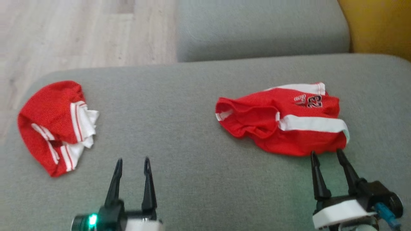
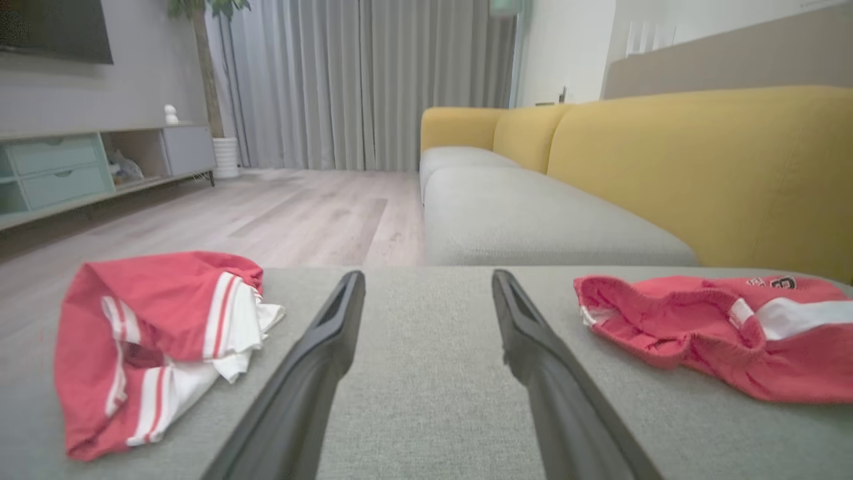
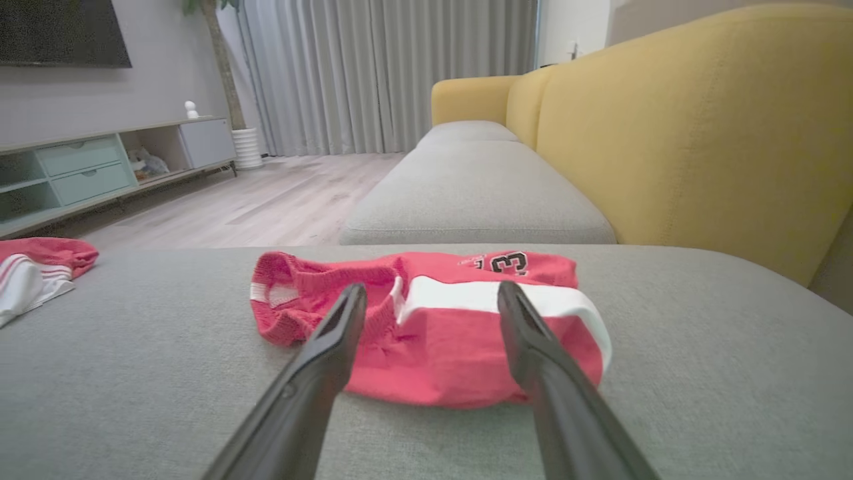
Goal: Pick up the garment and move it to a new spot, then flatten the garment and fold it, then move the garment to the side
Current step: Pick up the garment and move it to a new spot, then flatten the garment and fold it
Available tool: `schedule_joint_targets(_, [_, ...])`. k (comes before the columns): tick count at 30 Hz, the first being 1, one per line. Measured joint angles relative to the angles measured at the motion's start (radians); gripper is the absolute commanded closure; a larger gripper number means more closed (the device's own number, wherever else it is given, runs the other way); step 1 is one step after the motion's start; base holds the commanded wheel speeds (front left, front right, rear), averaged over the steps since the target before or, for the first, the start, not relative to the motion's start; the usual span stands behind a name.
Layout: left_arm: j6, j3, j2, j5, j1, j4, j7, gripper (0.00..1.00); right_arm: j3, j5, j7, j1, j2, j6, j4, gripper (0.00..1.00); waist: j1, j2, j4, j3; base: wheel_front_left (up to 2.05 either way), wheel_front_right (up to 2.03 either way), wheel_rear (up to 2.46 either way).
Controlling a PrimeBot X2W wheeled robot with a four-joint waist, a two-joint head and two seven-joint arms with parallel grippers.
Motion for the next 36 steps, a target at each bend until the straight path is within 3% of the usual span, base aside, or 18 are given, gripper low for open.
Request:
schedule_joint_targets(7, [0.02, -0.001, 0.003, 0.021, 0.172, -0.099, -0.002, 0.0, 0.003, -0.007, 0.0, 0.082, 0.0, 0.0, -0.023, 0.0, 0.0, 0.0, 0.03, -0.059, 0.0, 0.0, 0.0])
schedule_joint_targets(18, [0.001, -0.001, 0.003, 0.066, 0.171, -0.096, -0.002, 0.0, 0.03, -0.016, 0.0, 0.097, 0.001, 0.0, -0.034, 0.0, 0.0002, 0.0, 0.016, -0.067, 0.0, 0.0, 0.0])
schedule_joint_targets(36, [0.013, -0.005, 0.003, 0.066, 0.172, -0.093, -0.002, 0.0, 0.043, -0.019, 0.0, 0.099, 0.001, 0.0, -0.033, 0.0, 0.0003, 0.0, 0.01, -0.066, 0.0, 0.0, 0.0])
